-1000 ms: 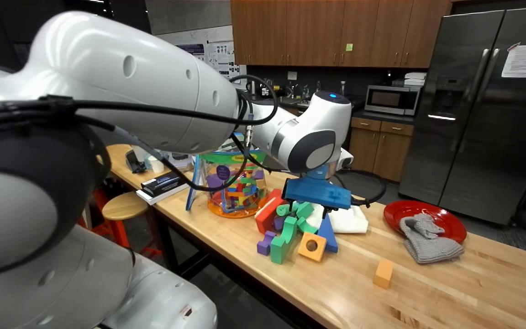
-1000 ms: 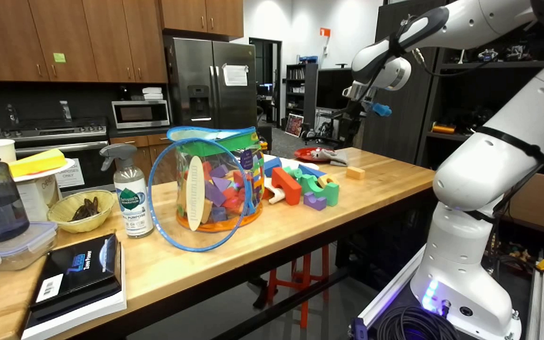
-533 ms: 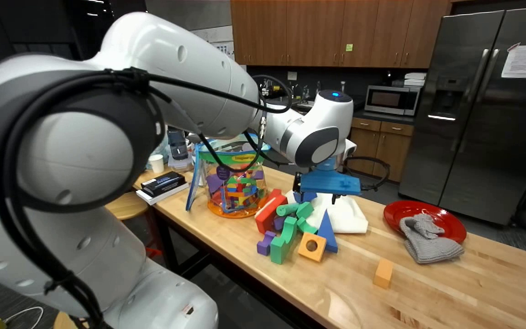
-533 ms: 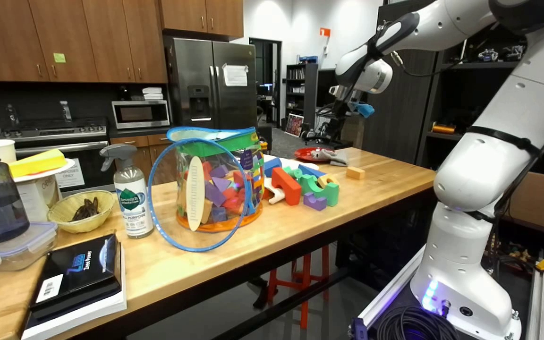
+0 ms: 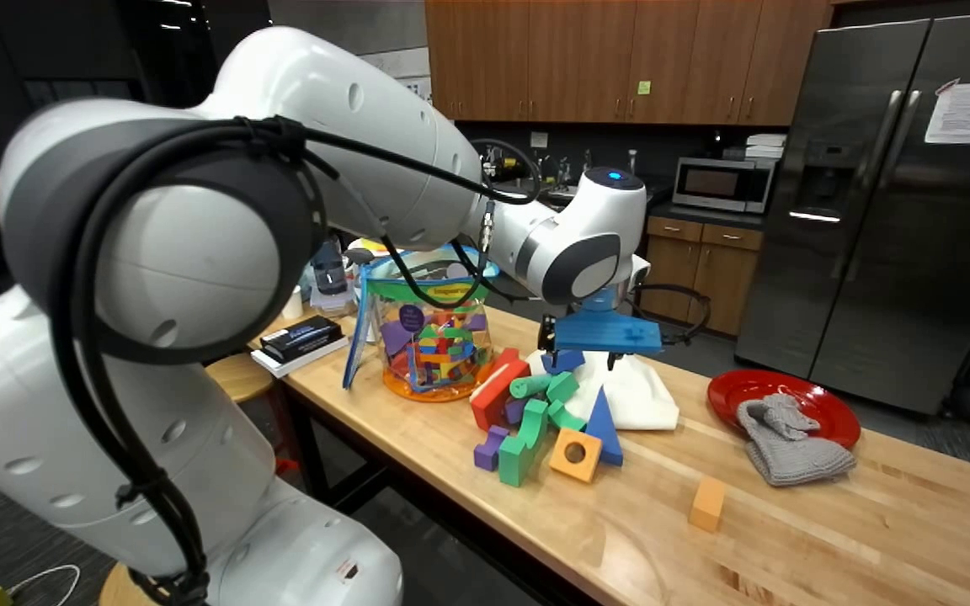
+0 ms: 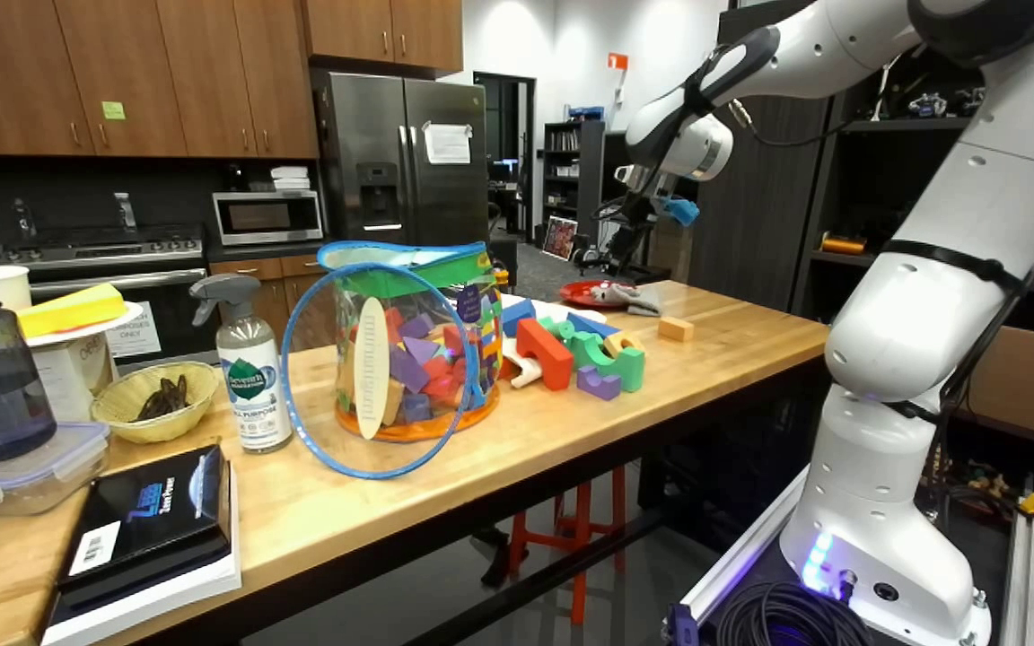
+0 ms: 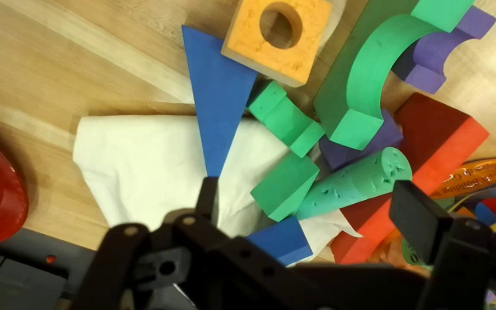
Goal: Remove an orange block from the plastic bag and put it on the pile of blocks on the table
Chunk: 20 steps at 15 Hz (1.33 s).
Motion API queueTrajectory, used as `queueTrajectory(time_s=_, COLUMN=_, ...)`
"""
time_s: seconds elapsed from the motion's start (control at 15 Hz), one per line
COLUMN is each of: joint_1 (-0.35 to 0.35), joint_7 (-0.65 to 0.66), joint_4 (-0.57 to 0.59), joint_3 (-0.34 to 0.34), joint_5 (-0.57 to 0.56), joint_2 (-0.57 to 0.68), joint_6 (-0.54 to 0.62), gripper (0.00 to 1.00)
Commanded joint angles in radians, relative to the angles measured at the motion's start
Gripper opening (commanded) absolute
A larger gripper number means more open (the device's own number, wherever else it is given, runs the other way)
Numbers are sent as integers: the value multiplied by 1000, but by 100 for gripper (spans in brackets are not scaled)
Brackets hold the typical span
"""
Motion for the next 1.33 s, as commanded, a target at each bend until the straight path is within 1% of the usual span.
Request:
queueTrajectory(time_s=0.0, joint_1=-32, joint_7=-8, joint_4=1, joint_3=31, joint_5=13, joint_2=3, joint_6=-3, gripper=100)
queueTrajectory(time_s=0.93, joint_1=-32, joint_7=-9, joint_4=1, joint_3=31, joint_5=13, joint_2=3, joint_6=-3, gripper=100)
queueTrajectory(time_s=1.27, joint_1=-6, joint_7=-2, joint_4=79, joint_3=70, joint_5=49, joint_2=21, joint_6=-17, gripper=100)
